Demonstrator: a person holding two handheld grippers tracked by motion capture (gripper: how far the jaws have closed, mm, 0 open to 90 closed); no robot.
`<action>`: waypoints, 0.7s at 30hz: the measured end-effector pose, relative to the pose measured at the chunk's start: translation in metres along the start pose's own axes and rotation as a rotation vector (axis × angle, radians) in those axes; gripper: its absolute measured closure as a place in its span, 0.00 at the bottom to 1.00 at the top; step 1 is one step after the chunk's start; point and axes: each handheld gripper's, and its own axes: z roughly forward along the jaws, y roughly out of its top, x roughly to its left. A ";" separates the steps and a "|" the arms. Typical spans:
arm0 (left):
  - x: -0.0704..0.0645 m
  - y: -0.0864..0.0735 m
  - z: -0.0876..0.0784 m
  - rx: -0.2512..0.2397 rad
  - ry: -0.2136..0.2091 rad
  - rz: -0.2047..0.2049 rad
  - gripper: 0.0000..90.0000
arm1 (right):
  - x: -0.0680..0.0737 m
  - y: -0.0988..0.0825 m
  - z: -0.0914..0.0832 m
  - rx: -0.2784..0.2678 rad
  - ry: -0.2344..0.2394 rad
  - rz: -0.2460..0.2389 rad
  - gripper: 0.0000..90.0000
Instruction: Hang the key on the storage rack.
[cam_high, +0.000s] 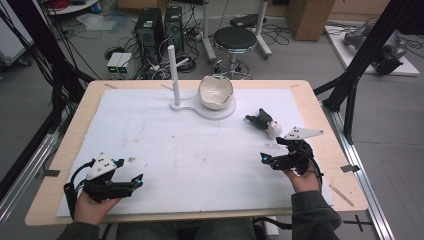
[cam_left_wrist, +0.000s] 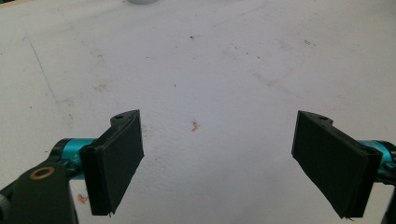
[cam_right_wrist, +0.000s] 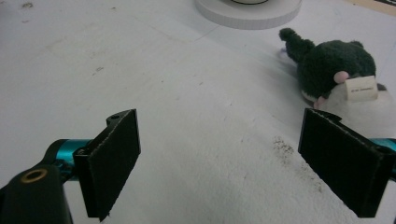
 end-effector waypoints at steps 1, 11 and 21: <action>0.000 0.000 0.000 0.000 0.000 -0.001 0.19 | -0.001 0.002 -0.001 0.005 0.000 0.005 0.13; 0.001 0.000 -0.001 -0.001 0.005 0.001 0.19 | -0.012 0.014 0.001 0.017 0.007 0.005 0.13; 0.002 0.000 -0.001 0.000 0.003 0.002 0.19 | -0.027 0.033 0.003 0.029 0.001 0.004 0.13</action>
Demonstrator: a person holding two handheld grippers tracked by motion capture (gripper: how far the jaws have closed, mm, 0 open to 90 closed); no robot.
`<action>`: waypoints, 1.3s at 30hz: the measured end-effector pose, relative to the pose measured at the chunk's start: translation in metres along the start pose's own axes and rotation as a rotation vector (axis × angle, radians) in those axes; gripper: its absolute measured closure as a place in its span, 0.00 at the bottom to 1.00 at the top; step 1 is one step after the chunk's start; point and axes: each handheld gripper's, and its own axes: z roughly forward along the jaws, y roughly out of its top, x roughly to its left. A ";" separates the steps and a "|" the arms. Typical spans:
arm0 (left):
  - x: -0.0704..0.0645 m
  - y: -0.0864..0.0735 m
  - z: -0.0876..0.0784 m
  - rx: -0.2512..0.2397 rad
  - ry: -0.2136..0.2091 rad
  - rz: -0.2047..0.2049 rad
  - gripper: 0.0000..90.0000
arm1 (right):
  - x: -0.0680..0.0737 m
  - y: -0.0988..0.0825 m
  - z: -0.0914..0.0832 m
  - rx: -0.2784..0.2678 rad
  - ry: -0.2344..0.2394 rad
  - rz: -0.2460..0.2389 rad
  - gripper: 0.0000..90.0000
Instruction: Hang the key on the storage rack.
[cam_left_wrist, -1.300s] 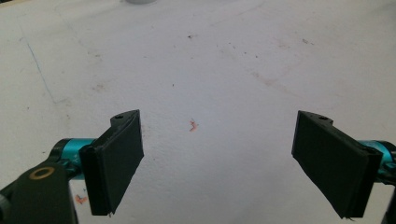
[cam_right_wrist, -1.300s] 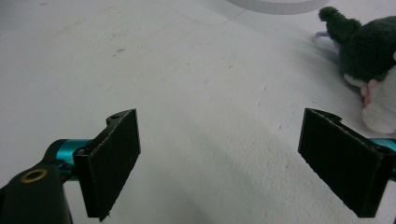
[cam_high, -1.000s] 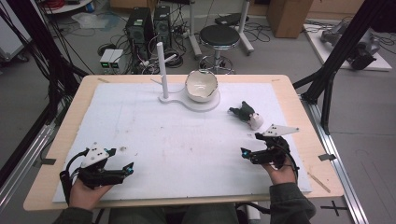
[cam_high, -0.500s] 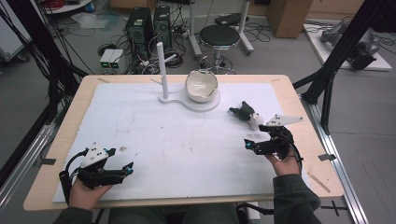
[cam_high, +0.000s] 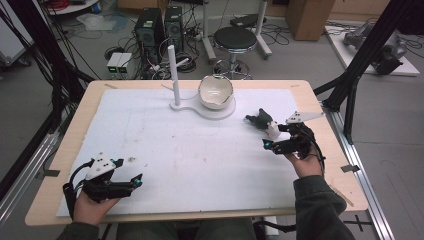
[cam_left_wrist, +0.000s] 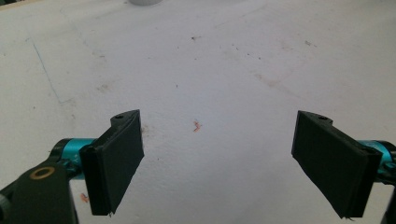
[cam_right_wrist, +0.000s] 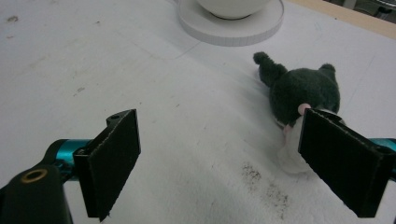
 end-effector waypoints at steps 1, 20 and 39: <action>0.000 0.000 0.000 0.000 0.001 0.000 0.19 | -0.001 0.002 0.000 0.002 0.001 0.002 0.13; 0.000 0.000 0.002 0.002 -0.001 -0.002 0.19 | -0.031 0.034 0.015 0.049 -0.022 0.002 0.13; 0.002 -0.001 0.002 0.003 0.000 -0.007 0.19 | -0.069 0.040 0.051 0.133 -0.055 0.101 0.18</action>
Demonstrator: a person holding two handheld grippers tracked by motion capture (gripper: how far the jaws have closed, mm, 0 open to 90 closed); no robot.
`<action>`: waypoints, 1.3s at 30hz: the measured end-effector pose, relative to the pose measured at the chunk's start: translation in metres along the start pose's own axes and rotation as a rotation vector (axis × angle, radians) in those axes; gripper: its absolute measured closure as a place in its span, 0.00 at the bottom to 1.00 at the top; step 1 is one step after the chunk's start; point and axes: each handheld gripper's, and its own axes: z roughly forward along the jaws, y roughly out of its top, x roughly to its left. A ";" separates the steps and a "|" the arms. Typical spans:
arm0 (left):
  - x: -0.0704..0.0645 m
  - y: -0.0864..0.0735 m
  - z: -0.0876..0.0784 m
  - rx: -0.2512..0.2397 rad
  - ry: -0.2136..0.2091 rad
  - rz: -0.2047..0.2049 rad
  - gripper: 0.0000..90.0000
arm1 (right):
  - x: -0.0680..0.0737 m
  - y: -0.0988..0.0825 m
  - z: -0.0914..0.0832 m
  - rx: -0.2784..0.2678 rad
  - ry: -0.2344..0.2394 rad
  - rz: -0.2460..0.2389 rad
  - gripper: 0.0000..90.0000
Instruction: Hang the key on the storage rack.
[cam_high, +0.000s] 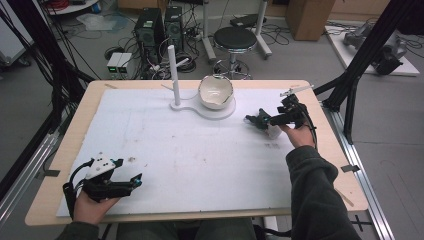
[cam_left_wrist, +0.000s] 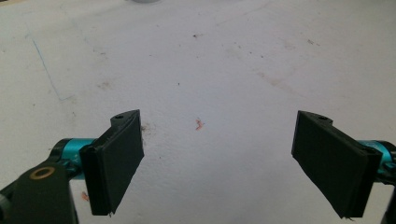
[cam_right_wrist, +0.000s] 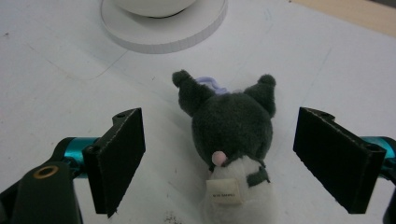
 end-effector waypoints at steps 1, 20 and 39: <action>0.000 0.000 0.000 0.000 0.001 0.000 0.19 | -0.001 0.000 0.003 0.004 0.009 0.008 0.18; 0.001 -0.001 0.001 0.003 0.001 -0.007 0.19 | -0.015 -0.008 0.037 0.183 0.015 -0.029 0.34; 0.002 -0.001 0.000 0.000 0.000 -0.004 0.19 | -0.013 -0.013 0.042 0.196 -0.021 -0.022 0.58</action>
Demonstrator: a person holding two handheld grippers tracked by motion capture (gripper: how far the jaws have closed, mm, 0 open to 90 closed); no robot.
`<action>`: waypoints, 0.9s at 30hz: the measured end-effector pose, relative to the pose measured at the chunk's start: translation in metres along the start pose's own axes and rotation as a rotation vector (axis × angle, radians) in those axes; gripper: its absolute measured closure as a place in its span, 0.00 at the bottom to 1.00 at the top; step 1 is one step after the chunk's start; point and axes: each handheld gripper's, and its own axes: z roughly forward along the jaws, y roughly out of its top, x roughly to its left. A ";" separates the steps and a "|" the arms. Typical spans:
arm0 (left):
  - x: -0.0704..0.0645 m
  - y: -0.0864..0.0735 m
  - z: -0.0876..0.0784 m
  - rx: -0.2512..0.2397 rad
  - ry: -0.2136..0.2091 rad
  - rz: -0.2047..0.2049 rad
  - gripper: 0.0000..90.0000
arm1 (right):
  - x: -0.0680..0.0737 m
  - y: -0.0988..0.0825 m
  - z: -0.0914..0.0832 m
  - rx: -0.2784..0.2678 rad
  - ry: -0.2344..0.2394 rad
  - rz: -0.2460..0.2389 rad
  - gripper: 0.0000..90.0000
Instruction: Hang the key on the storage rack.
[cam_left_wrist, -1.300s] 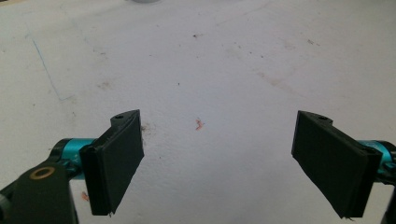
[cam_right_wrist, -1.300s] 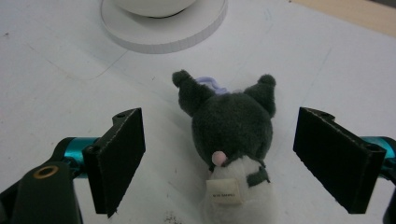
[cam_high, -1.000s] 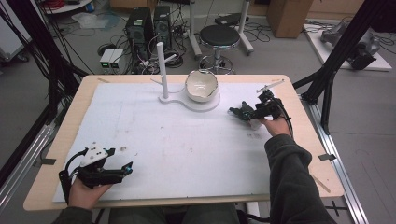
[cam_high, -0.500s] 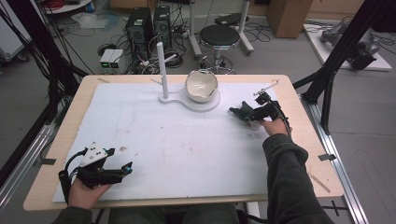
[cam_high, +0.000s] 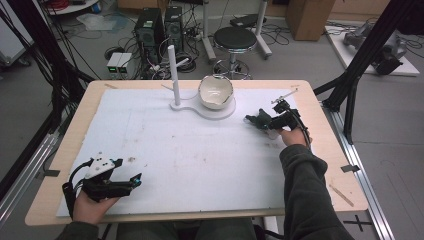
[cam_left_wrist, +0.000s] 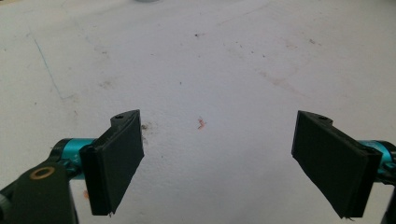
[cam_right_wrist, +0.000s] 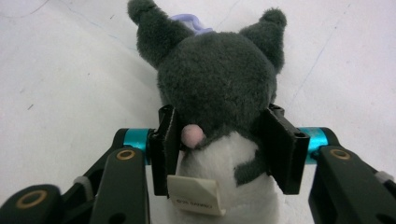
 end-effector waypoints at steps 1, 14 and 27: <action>0.000 0.000 0.000 0.000 0.001 0.001 0.19 | 0.000 -0.001 0.000 -0.004 0.001 0.005 0.58; 0.000 0.000 -0.001 -0.002 0.004 0.002 0.19 | 0.004 -0.006 -0.015 -0.102 0.027 0.007 0.62; 0.000 0.001 -0.001 -0.007 0.001 0.003 0.19 | 0.022 -0.016 -0.038 -0.237 0.063 0.005 0.62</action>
